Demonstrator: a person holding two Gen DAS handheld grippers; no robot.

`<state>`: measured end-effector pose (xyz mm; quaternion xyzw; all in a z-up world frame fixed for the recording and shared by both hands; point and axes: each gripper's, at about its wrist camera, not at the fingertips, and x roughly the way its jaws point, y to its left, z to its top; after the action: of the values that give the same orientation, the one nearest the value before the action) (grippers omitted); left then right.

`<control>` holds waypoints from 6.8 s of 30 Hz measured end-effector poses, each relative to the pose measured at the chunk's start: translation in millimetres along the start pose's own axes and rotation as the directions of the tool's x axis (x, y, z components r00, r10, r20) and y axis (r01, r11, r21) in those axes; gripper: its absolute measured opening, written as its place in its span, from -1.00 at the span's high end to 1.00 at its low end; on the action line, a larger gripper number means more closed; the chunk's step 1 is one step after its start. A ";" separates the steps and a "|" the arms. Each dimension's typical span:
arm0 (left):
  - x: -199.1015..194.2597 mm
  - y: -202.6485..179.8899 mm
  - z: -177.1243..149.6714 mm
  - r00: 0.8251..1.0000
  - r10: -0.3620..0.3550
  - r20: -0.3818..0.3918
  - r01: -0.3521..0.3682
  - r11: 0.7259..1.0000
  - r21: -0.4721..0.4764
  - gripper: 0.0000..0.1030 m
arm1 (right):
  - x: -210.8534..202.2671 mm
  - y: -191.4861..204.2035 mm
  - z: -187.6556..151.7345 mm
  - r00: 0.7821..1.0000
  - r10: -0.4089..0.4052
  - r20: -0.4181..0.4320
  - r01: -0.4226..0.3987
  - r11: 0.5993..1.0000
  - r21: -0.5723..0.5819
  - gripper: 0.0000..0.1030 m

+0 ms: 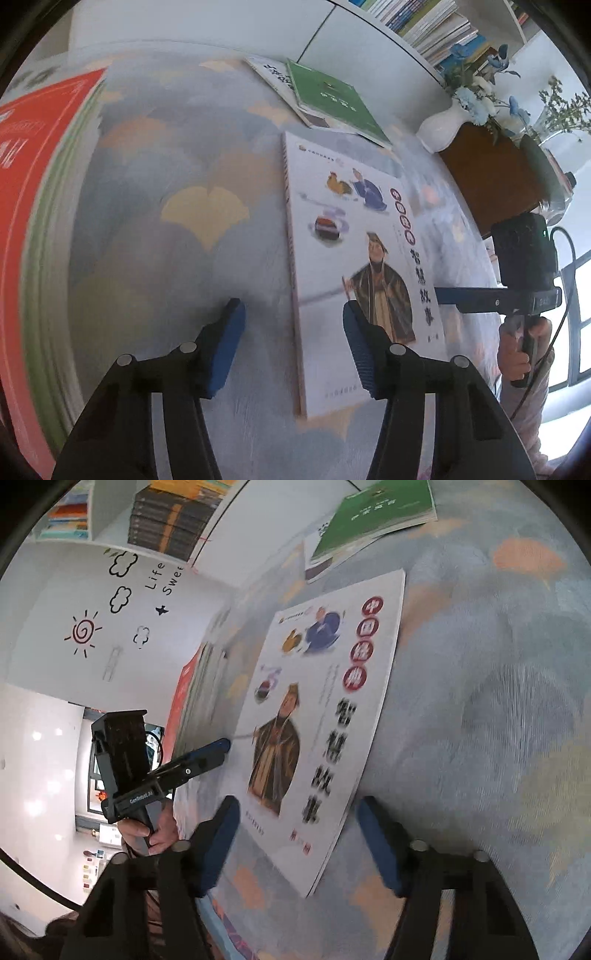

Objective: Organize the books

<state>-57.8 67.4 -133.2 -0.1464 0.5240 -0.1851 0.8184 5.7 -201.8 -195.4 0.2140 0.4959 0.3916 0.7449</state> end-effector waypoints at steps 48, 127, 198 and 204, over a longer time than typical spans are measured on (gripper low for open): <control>-11.9 -45.2 8.7 0.971 0.201 0.126 -0.218 0.966 0.141 0.20 | -8.4 70.9 -1.0 0.978 -0.117 0.172 0.146 0.975 -0.169 0.61; -156.4 159.5 13.1 0.903 0.377 0.207 -0.390 0.920 0.026 0.13 | 219.3 253.8 61.2 0.976 -0.216 0.005 0.195 0.869 -0.455 0.54; 152.2 -96.5 200.4 0.923 0.305 0.234 -0.342 0.930 0.135 -0.53 | -41.9 -71.0 214.5 0.839 -0.266 0.474 0.267 0.961 0.066 -0.11; 144.9 -103.3 191.4 0.927 0.311 0.208 -0.343 0.929 0.138 -0.52 | -46.4 -77.1 212.1 0.846 -0.251 0.470 0.239 0.967 0.087 0.06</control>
<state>156.7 -81.9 -126.7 -0.0018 0.4462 -0.0761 0.8917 217.3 -270.3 -135.1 0.2481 0.3254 0.2224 0.8849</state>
